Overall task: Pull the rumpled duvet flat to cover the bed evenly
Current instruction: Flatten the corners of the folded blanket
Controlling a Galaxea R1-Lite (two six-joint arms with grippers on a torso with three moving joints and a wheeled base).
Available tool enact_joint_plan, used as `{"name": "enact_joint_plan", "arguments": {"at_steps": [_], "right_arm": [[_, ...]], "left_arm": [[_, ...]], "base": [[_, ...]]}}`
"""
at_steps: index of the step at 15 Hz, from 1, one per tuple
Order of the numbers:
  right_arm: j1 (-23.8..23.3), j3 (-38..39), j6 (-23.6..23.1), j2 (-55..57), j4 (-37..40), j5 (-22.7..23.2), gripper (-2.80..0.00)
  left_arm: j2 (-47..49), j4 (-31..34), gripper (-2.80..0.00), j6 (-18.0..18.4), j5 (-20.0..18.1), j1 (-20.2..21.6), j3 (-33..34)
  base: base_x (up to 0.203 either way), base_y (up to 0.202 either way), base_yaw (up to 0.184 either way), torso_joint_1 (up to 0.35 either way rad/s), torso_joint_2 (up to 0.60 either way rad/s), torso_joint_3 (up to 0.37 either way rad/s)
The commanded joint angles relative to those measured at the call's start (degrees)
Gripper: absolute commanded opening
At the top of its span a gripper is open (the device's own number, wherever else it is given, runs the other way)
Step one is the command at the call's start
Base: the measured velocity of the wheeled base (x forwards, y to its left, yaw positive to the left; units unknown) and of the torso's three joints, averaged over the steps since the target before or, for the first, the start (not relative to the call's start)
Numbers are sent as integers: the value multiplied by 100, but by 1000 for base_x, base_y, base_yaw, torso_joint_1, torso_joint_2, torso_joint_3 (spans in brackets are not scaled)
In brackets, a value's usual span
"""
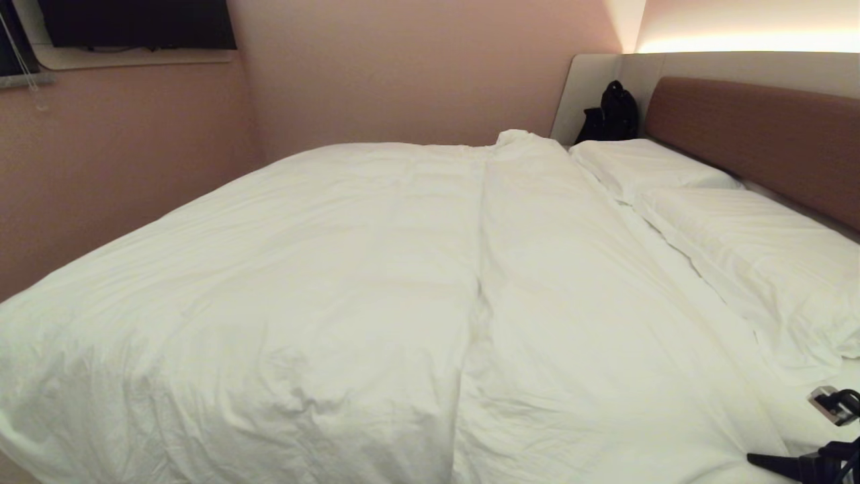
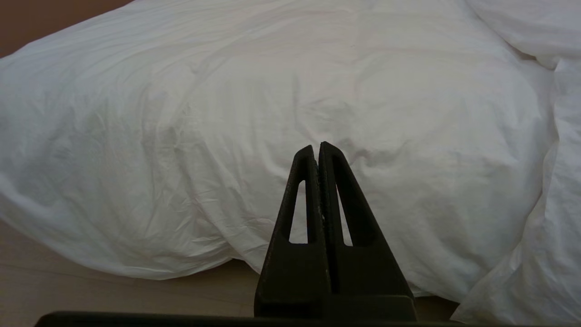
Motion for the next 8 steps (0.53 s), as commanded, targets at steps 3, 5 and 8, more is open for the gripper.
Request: {"name": "enact_joint_plan", "arguments": {"at_steps": [3, 5, 8], "right_arm": [[5, 6, -24, -7, -111, 21, -280], [5, 20, -19, 34, -195, 21, -280], [5, 23, 8, -27, -216, 27, 0]], "left_arm": [[0, -2, -280, -3, 5, 2, 0], [0, -2, -280, -3, 5, 2, 0], [0, -2, -280, -3, 5, 2, 0]], "base": [[0, 0, 0, 0, 0, 0], [0, 0, 0, 0, 0, 0], [0, 0, 0, 0, 0, 0]]}}
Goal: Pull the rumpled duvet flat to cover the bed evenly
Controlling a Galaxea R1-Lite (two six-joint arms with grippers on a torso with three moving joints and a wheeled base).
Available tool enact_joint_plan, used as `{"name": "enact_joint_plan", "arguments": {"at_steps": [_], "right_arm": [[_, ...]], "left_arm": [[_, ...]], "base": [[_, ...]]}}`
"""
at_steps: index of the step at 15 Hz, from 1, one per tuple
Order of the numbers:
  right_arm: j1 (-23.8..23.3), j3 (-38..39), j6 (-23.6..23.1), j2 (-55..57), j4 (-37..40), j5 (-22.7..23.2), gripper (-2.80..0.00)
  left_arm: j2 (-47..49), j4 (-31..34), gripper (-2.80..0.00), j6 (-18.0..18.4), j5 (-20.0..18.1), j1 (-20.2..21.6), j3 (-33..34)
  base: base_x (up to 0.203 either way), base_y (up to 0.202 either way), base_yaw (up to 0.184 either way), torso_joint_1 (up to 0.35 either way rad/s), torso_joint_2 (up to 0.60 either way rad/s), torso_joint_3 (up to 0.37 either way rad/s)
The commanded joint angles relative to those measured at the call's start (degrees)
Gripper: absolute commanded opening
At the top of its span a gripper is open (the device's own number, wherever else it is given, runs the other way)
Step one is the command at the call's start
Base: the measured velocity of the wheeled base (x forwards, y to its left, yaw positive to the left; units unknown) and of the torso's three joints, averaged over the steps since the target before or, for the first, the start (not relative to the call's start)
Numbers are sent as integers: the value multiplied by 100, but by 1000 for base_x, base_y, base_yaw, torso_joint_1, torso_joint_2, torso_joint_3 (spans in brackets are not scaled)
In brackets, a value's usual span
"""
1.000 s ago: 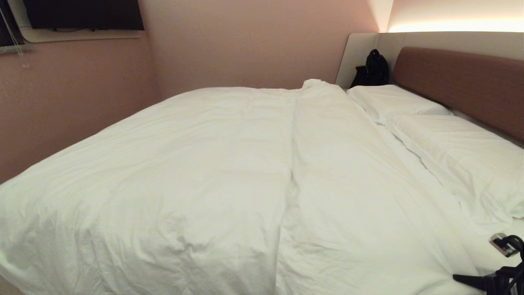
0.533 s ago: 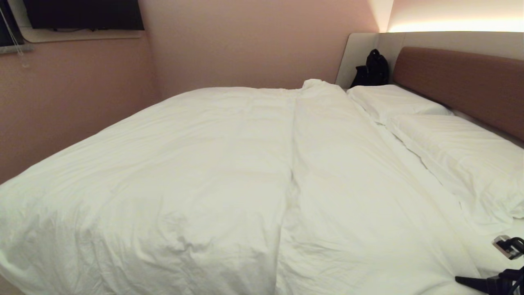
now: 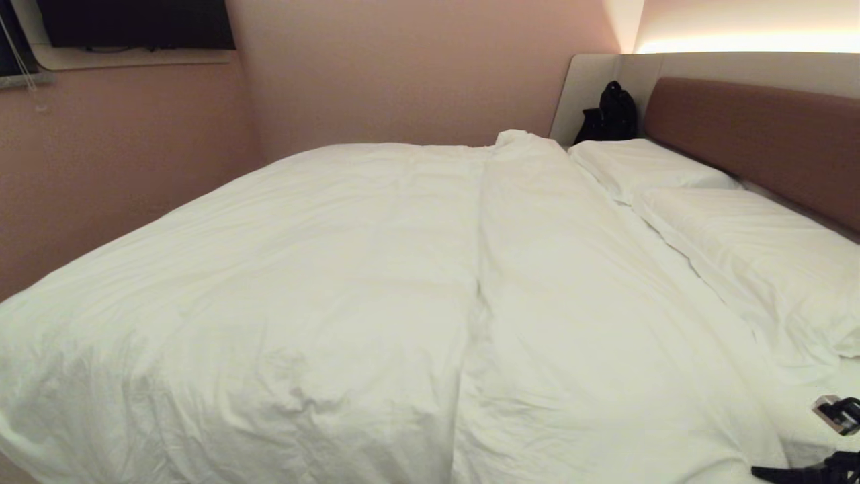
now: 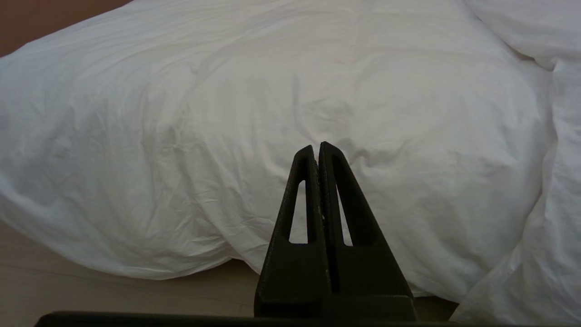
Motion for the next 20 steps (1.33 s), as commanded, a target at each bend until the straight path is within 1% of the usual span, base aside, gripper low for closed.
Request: {"name": "enact_joint_plan", "arguments": {"at_steps": [1, 6, 9, 12, 14, 15, 16, 17, 18, 19, 20], "right_arm": [[10, -16, -17, -35, -108, 59, 0], [58, 69, 20, -728, 23, 96, 0], [70, 35, 40, -1442, 289, 131, 0], [138, -71, 166, -2180, 566, 147, 0], [286, -281, 366, -2817, 947, 175, 0], [394, -492, 573, -3084, 1231, 187, 0], [522, -776, 884, -3329, 1536, 196, 0], [663, -1071, 1302, -3500, 1790, 197, 0], [842, -1329, 1828, -3638, 2031, 190, 0], [1010, -1568, 2417, -3681, 2138, 169, 0], [1145, -1735, 2824, -3698, 2192, 129, 0]], "left_arm": [[0, -4, -280, -2, 2, 2, 0], [0, -4, -280, -2, 2, 2, 0], [0, -4, -280, -2, 2, 2, 0], [0, -4, -280, -2, 2, 2, 0], [0, -4, -280, -2, 2, 2, 0], [0, -4, -280, -2, 2, 2, 0], [0, -4, -280, -2, 2, 2, 0], [0, -4, -280, -2, 2, 2, 0], [0, -4, -280, -2, 2, 2, 0], [0, -4, -280, -2, 2, 2, 0], [0, -4, -280, -2, 2, 2, 0]], "base": [[0, 0, 0, 0, 0, 0], [0, 0, 0, 0, 0, 0], [0, 0, 0, 0, 0, 0], [0, 0, 0, 0, 0, 0], [0, 0, 0, 0, 0, 0], [0, 0, 0, 0, 0, 0], [0, 0, 0, 0, 0, 0], [0, 0, 0, 0, 0, 0], [0, 0, 0, 0, 0, 0], [0, 0, 0, 0, 0, 0], [0, 0, 0, 0, 0, 0]]}}
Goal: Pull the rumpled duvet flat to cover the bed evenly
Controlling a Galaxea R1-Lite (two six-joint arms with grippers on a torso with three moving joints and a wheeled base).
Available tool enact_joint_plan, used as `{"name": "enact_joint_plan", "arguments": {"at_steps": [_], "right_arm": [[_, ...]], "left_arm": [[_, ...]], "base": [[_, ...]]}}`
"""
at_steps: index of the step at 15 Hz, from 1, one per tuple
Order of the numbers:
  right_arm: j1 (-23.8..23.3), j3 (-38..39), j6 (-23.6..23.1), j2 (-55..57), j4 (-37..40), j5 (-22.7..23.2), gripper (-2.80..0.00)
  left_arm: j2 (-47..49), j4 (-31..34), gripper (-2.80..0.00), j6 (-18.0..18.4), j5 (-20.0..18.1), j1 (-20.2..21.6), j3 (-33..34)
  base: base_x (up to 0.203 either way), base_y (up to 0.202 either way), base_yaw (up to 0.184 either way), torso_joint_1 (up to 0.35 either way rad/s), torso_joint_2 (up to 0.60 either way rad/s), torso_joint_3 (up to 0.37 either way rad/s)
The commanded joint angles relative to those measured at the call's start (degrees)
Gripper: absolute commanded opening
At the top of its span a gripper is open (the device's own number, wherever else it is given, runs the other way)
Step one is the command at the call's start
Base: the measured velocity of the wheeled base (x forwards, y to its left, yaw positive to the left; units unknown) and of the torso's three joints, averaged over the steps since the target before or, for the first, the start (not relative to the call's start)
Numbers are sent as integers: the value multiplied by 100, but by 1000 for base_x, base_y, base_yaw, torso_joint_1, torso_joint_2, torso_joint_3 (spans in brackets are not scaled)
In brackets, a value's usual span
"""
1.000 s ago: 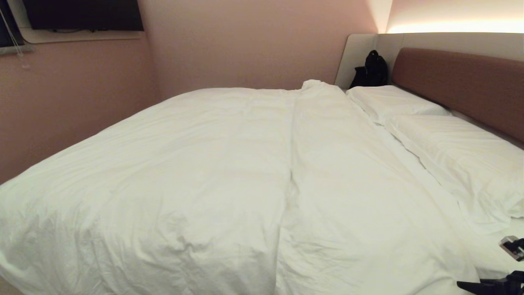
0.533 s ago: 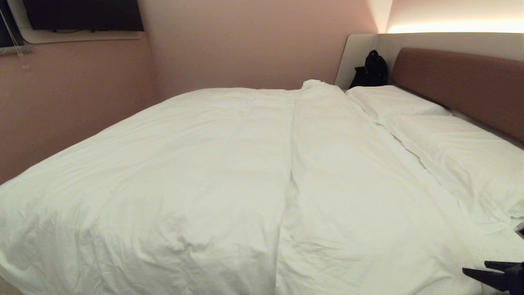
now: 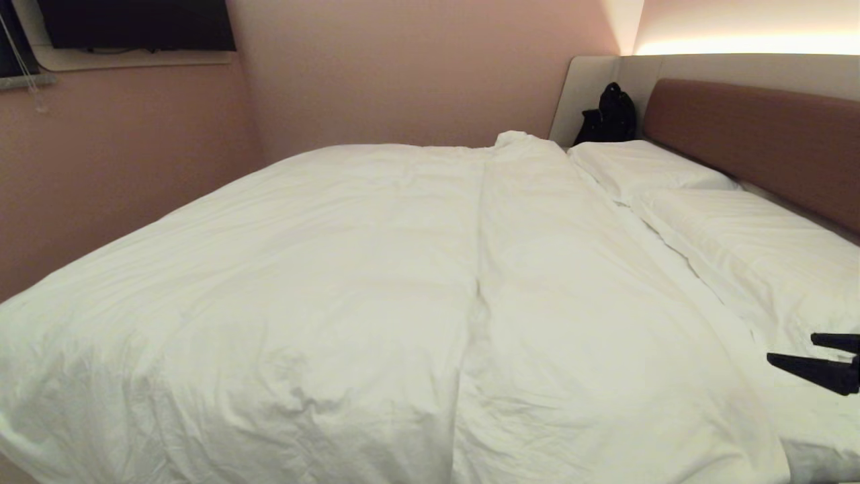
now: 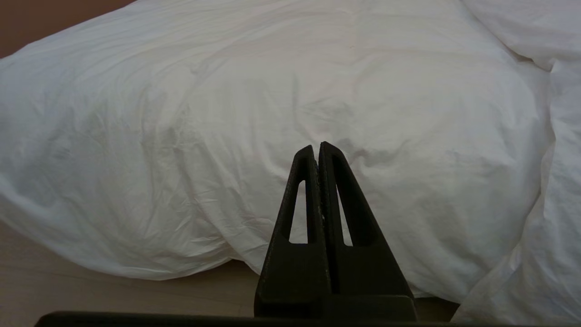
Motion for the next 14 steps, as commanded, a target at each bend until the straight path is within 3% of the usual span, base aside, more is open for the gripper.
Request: {"name": "enact_joint_plan", "arguments": {"at_steps": [1, 3, 10, 11, 13, 14], "right_arm": [[232, -286, 2068, -191, 483, -114, 0], [621, -503, 2818, -159, 485, -615, 0], [2075, -855, 3980, -293, 492, -2595, 0], [2154, -913, 4046, -334, 503, -2758, -280], [2472, -959, 4060, -379, 496, -3455, -280], [2515, -973, 4063, -395, 494, -3541, -280]], "left_arm": [[0, -2, -280, -2, 5, 2, 0], [0, -2, -280, -2, 5, 2, 0], [0, -2, -280, -2, 5, 2, 0], [0, -2, -280, -2, 5, 2, 0], [0, -2, -280, -2, 5, 2, 0], [0, -2, -280, -2, 5, 2, 0]], "base": [[0, 0, 0, 0, 0, 0], [0, 0, 0, 0, 0, 0], [0, 0, 0, 0, 0, 0], [0, 0, 0, 0, 0, 0], [0, 0, 0, 0, 0, 0], [0, 0, 0, 0, 0, 0]]}}
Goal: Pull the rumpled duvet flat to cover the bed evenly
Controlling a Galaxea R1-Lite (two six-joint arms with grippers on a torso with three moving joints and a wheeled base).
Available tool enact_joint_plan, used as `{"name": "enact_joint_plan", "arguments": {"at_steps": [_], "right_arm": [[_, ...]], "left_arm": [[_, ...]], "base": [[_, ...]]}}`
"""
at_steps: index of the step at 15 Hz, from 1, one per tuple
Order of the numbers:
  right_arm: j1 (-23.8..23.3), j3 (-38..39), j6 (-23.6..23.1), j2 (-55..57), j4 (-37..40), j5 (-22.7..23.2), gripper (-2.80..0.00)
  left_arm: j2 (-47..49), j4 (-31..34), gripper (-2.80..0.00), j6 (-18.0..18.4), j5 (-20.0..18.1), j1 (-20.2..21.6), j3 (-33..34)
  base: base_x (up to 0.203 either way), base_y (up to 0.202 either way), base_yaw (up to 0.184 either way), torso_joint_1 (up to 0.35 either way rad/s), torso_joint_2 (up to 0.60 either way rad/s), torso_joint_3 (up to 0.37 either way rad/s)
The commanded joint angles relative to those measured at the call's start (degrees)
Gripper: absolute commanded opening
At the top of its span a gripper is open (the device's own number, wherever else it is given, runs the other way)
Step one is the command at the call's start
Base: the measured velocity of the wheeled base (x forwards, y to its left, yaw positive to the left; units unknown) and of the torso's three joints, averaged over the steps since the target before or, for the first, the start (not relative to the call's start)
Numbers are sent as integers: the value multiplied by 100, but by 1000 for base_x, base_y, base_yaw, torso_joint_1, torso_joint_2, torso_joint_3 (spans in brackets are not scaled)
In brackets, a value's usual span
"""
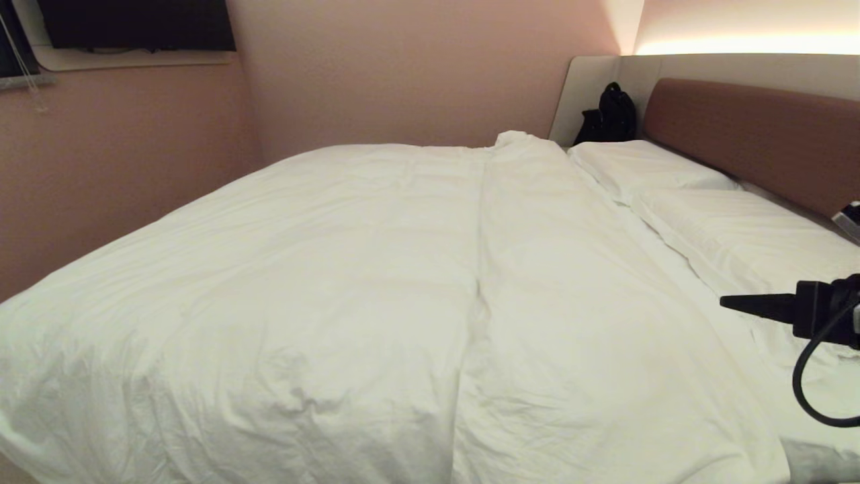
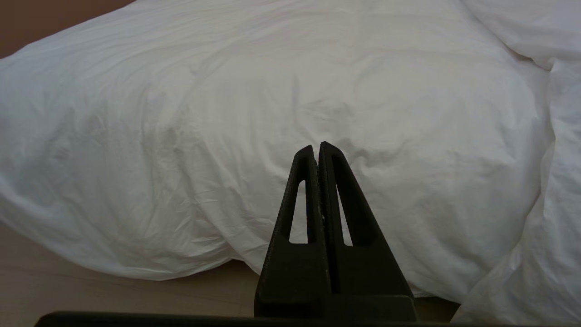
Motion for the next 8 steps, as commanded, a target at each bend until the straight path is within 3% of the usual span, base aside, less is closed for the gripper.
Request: {"name": "enact_joint_plan", "arguments": {"at_steps": [1, 3, 4, 6, 8], "right_arm": [[199, -18, 456, -59, -5, -1303, -280], [480, -18, 459, -126, -5, -1936, -280], [524, -18, 461, -138, -4, -2023, -280], [757, -5, 467, -144, 16, -2878, -280], [864, 5, 468, -203, 161, -3288, -280]], "left_arm": [[0, -3, -280, -3, 5, 2, 0], [0, -3, -280, -3, 5, 2, 0], [0, -3, -280, -3, 5, 2, 0], [0, -3, -280, -3, 5, 2, 0], [0, -3, -280, -3, 5, 2, 0]], "base": [[0, 0, 0, 0, 0, 0], [0, 0, 0, 0, 0, 0], [0, 0, 0, 0, 0, 0], [0, 0, 0, 0, 0, 0], [0, 0, 0, 0, 0, 0]]}}
